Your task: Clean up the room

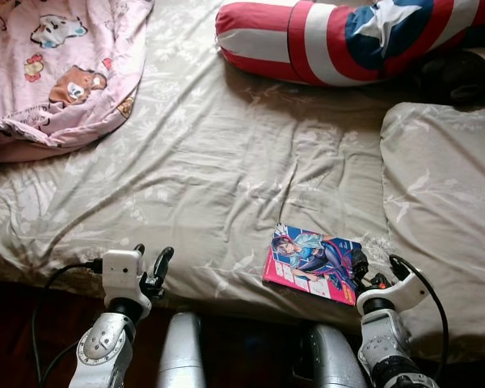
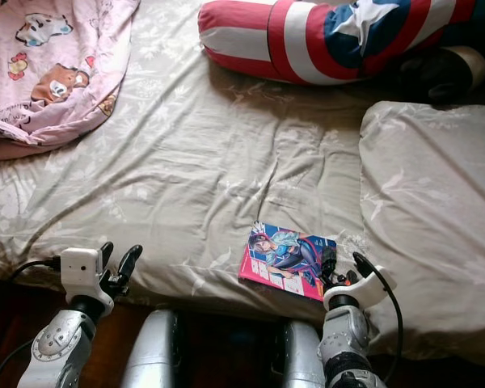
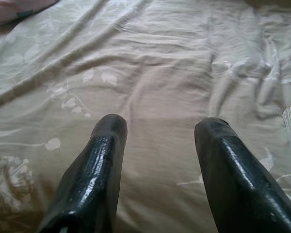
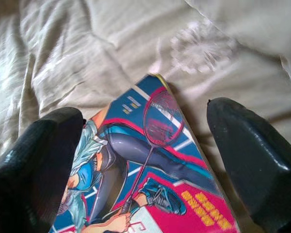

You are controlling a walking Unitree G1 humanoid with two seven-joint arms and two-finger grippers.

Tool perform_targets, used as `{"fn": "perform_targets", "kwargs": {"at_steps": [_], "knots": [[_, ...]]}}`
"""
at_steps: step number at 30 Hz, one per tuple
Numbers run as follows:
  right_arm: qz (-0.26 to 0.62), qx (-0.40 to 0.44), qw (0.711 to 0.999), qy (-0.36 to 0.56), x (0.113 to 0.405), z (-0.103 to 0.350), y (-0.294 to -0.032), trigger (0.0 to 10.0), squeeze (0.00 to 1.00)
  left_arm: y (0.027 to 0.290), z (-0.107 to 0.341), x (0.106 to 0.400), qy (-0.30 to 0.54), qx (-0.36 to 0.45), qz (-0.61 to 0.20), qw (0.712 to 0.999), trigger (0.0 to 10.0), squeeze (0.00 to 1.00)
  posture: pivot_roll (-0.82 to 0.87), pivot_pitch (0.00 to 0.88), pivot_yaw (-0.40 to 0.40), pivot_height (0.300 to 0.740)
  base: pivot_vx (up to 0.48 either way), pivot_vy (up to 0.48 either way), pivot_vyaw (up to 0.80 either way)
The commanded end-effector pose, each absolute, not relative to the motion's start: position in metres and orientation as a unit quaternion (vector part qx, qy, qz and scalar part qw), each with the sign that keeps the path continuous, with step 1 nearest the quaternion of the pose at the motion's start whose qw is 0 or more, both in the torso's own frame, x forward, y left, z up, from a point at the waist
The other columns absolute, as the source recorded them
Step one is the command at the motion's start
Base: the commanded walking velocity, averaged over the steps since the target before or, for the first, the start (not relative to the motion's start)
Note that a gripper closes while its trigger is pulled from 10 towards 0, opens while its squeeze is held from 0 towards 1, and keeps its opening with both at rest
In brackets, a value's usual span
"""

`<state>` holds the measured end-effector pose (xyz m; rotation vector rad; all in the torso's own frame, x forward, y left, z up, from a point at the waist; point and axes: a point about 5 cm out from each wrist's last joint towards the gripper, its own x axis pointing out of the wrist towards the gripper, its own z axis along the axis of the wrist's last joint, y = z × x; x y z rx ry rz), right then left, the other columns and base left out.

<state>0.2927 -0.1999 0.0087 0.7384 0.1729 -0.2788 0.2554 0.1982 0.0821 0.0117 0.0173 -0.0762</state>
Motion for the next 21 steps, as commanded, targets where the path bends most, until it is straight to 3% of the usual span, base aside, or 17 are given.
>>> {"fn": "perform_targets", "kwargs": {"at_steps": [1,8,14,21], "knots": [[-0.133,0.326,0.931,0.098,0.285,0.002,-0.200,10.0,0.00,0.201,0.073,0.252,0.024,0.010,-0.032,0.999,10.0,0.00,0.16,0.258,-0.012,0.649,0.000,0.000,0.00],[-0.024,0.202,0.976,0.074,0.298,0.021,-0.185,10.0,0.00,0.199,0.066,0.264,0.022,0.001,-0.020,1.000,10.0,0.00,0.12,0.218,-0.048,0.649,0.000,0.000,0.00],[0.010,0.169,0.983,0.071,0.295,0.022,-0.182,10.0,0.00,0.203,0.055,0.268,0.033,-0.015,0.002,0.999,10.0,0.00,0.10,0.182,-0.067,0.649,0.000,0.000,0.00],[-0.019,0.173,0.972,0.157,0.276,-0.006,-0.189,10.0,0.00,0.213,0.023,0.263,0.096,-0.022,0.025,0.995,10.0,0.00,0.09,0.154,-0.069,0.673,0.000,0.000,0.00]]}}
